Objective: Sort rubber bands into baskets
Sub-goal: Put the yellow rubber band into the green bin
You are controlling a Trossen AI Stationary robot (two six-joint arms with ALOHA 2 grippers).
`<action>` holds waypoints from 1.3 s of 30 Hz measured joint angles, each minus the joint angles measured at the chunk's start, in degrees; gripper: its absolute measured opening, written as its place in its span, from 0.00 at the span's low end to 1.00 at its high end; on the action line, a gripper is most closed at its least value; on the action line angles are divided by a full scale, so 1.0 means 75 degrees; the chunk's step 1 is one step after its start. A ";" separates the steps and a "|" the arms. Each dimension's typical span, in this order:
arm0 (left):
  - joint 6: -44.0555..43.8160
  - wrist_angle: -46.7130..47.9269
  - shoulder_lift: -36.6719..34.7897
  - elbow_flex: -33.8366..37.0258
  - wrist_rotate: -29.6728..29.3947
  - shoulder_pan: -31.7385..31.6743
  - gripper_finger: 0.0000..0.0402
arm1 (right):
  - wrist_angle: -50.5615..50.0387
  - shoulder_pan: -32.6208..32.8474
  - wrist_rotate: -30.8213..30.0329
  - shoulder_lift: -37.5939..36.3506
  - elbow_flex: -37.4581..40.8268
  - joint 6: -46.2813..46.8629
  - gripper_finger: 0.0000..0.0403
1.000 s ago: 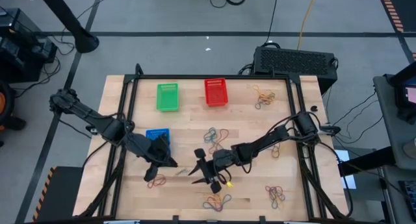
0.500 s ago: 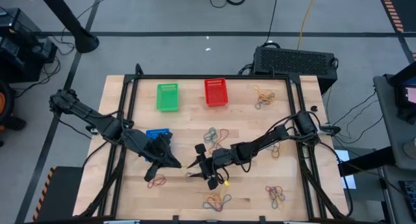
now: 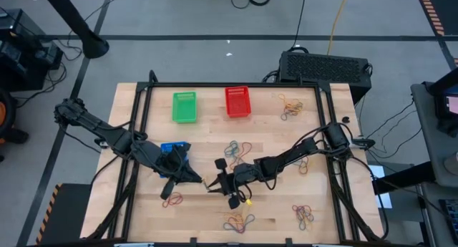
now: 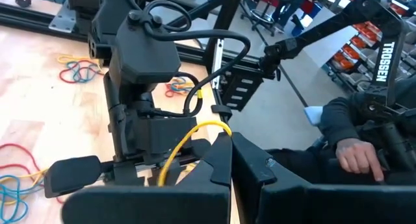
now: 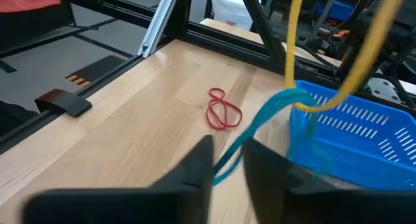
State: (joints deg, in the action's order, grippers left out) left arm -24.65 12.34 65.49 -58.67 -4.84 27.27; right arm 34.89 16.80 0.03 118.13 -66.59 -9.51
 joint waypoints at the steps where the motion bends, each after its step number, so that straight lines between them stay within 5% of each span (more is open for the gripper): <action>1: -0.0002 0.0000 0.0000 0.0000 0.0000 0.0000 0.00 | -0.0002 -0.0001 0.0000 0.0000 0.0000 -0.0016 0.06; 11: -0.0014 0.0790 0.0000 0.0000 -0.0059 0.0000 0.00 | -0.1163 0.0017 0.0018 -0.0813 0.0003 0.0083 0.00; 18: -0.0073 0.2054 0.0149 0.0000 -0.0988 -0.0003 0.00 | -0.2086 0.0132 0.0852 -0.2127 0.0003 0.0311 0.00; 29: -0.0578 0.2635 0.1012 0.0003 -0.0733 0.0003 0.00 | -0.2192 0.0227 0.0842 -0.3604 0.0003 0.0135 0.00; 39: -0.0391 0.2818 0.1319 0.0006 -0.0599 -0.0035 0.00 | -0.1965 0.0293 0.1455 -0.3181 0.0000 0.0107 0.00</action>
State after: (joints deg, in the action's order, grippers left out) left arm -27.58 33.47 75.39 -58.63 -9.33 27.00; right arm 20.15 18.99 10.95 94.27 -66.59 -8.70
